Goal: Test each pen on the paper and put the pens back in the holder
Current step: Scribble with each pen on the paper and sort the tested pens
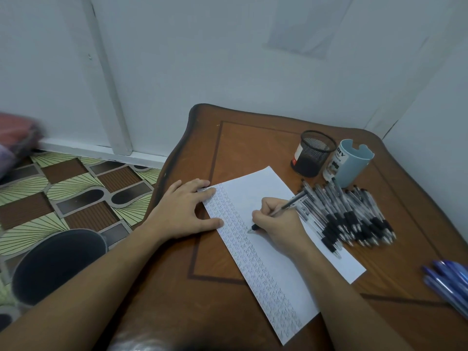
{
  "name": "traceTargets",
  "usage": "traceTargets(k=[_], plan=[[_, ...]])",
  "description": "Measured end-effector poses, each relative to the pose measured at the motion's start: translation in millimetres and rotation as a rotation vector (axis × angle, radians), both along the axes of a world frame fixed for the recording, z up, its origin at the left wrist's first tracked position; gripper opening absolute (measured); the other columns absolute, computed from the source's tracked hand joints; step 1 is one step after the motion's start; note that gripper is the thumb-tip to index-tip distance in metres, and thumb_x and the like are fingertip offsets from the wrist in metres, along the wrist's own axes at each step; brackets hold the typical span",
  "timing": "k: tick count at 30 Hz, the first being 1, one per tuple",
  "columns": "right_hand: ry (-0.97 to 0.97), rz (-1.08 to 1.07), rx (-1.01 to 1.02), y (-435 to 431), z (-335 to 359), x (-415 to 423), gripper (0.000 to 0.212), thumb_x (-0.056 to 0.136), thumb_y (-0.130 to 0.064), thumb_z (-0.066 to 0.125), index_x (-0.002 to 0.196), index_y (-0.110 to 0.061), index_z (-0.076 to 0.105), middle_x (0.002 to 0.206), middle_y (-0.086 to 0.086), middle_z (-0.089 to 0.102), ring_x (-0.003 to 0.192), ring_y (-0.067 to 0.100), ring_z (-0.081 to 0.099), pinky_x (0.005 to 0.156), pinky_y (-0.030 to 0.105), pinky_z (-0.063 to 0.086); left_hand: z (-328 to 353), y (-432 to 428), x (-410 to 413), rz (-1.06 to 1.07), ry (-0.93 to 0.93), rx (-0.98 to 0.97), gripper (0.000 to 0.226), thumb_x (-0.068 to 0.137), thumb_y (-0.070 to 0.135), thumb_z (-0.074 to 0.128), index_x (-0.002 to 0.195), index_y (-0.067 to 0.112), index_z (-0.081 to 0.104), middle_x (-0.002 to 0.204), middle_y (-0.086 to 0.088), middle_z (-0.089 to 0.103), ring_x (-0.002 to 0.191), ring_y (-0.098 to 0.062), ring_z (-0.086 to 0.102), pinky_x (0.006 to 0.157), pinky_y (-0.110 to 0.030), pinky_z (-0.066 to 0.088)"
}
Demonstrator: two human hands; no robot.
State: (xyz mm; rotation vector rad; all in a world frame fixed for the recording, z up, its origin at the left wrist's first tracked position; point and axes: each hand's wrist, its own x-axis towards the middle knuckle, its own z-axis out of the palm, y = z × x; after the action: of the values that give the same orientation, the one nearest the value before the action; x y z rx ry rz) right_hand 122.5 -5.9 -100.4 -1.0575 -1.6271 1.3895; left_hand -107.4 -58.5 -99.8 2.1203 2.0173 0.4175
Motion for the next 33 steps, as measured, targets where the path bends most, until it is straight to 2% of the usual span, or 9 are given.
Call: traceTargets(k=[2,5,8,11,15,20,26,33], plan=[[0.007,0.018,0.0,0.1,-0.5,0.4,0.048,0.084,0.012,0.058,0.058,-0.009,0.023,0.067,0.016,0.017,0.059,0.013,0.03,0.055,0.025,0.045,0.3,0.0,0.0,-0.001,0.007,-0.003,0.106,0.058,0.091,0.027,0.146,0.032,0.038,0.154,0.013,0.028,0.143,-0.006,0.018,0.118,-0.037,0.002],[0.003,0.032,0.016,2.1,-2.7,0.6,0.045,0.084,0.009,0.059,0.059,-0.007,0.025,0.068,0.017,0.018,0.061,0.016,0.03,0.056,0.025,0.045,0.1,0.2,0.1,-0.001,0.006,-0.008,0.107,0.058,0.091,0.026,0.146,0.031,0.038,0.154,0.014,0.028,0.143,-0.006,0.019,0.118,-0.038,0.002],[0.001,0.045,0.024,2.3,-3.5,0.3,0.045,0.08,0.004,0.06,0.056,-0.015,0.027,0.064,0.011,0.021,0.059,0.014,0.032,0.056,0.026,0.043,-0.5,1.2,-0.5,-0.002,0.015,-0.014,0.111,0.055,0.095,0.024,0.146,0.032,0.037,0.154,0.014,0.027,0.143,-0.006,0.018,0.118,-0.038,0.001],[-0.022,0.053,0.012,3.1,-3.0,3.0,0.049,0.082,0.012,0.056,0.056,-0.017,0.025,0.061,0.007,0.021,0.055,0.011,0.031,0.051,0.023,0.04,-0.7,1.0,-0.1,0.0,0.01,-0.014,0.108,0.057,0.092,0.025,0.146,0.032,0.037,0.154,0.014,0.027,0.143,-0.006,0.017,0.118,-0.037,0.001],[-0.007,0.05,0.003,4.3,-3.9,3.4,0.048,0.084,0.01,0.059,0.056,-0.013,0.027,0.063,0.015,0.024,0.057,0.013,0.04,0.055,0.027,0.048,0.1,0.4,-0.2,-0.006,0.013,-0.01,0.11,0.056,0.093,0.024,0.146,0.031,0.037,0.154,0.014,0.028,0.143,-0.006,0.018,0.118,-0.037,0.001],[0.022,0.011,0.03,3.8,-4.6,3.5,0.048,0.086,0.011,0.058,0.057,-0.013,0.028,0.058,0.001,0.026,0.052,0.005,0.041,0.057,0.027,0.047,-0.4,1.8,0.1,-0.007,0.018,-0.024,0.114,0.053,0.097,0.02,0.146,0.032,0.036,0.155,0.014,0.026,0.143,-0.006,0.017,0.118,-0.037,0.0],[0.011,0.034,0.034,1.0,-3.3,2.9,0.052,0.084,0.012,0.057,0.054,-0.02,0.029,0.059,0.001,0.023,0.054,0.008,0.031,0.053,0.022,0.042,-1.4,0.8,-0.1,-0.007,0.009,0.004,0.106,0.059,0.091,0.027,0.146,0.032,0.038,0.154,0.014,0.028,0.142,-0.005,0.018,0.118,-0.037,0.002],[0.017,0.04,0.006,1.2,-2.8,3.7,0.049,0.082,0.012,0.056,0.055,-0.018,0.028,0.058,0.001,0.023,0.054,0.008,0.03,0.052,0.02,0.042,-2.8,1.4,-1.1,-0.009,0.005,0.008,0.106,0.059,0.091,0.027,0.145,0.031,0.038,0.153,0.014,0.028,0.142,-0.005,0.018,0.118,-0.038,0.002]])
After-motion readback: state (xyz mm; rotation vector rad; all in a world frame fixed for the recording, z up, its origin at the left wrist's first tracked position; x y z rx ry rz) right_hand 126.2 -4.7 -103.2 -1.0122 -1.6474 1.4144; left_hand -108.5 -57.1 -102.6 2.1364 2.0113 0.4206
